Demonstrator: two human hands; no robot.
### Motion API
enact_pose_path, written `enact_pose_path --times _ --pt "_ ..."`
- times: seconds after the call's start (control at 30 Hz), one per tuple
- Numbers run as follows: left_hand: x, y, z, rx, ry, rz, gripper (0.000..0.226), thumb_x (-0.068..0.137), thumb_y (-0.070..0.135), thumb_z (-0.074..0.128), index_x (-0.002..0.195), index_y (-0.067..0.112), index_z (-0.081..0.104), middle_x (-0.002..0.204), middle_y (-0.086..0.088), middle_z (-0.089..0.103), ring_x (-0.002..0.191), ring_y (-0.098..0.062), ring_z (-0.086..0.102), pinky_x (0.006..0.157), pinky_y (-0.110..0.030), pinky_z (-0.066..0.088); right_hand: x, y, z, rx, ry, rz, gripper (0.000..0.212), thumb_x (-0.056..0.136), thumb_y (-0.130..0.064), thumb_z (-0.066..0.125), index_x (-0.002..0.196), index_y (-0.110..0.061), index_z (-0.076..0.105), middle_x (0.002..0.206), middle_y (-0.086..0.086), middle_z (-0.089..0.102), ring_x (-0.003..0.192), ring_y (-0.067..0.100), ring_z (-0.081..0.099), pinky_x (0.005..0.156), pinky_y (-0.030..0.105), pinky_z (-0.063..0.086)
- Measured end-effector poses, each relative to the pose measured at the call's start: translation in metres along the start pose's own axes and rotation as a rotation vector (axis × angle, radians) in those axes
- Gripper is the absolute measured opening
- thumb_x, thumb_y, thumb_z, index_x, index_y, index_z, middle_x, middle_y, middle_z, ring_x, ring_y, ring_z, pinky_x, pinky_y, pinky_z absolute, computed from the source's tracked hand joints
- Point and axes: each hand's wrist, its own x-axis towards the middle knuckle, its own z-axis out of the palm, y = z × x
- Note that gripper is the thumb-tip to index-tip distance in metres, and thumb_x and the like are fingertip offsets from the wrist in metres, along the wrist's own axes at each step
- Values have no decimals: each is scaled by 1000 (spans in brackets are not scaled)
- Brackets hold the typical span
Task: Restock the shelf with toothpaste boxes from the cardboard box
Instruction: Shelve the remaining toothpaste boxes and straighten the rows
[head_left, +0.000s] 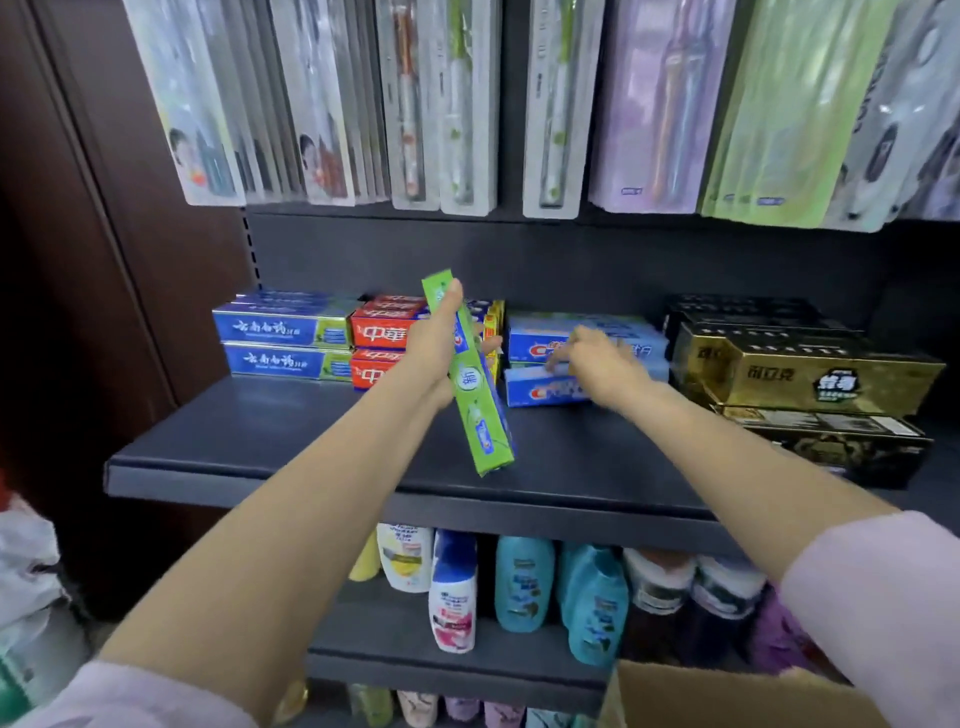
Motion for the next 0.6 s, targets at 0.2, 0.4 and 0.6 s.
enact_pose_path --times 0.2,0.4,0.6 --pt "8 -11 -1 -68 -61 -68 42 94 48 48 108 9 54 101 -10 61 74 -20 64 66 -33 53 -5 0 46 -32 179 28 49 91 -9 53 136 -21 40 126 8 39 122 28 38 100 47 37" --pt "11 -16 10 -120 -94 -87 58 96 55 36 124 8 55 88 -4 68 55 -12 69 48 -23 54 -15 -14 9 551 147 42 29 97 -24 47 120 -11 61 118 7 58 107 19 54 89 25 41" --pt "7 -17 24 -189 -202 -137 55 94 61 30 91 17 63 69 3 74 74 -18 67 72 -35 54 -52 -37 -17 1447 -318 86 31 94 -41 48 87 -16 65 78 -2 72 65 9 67 65 22 54"
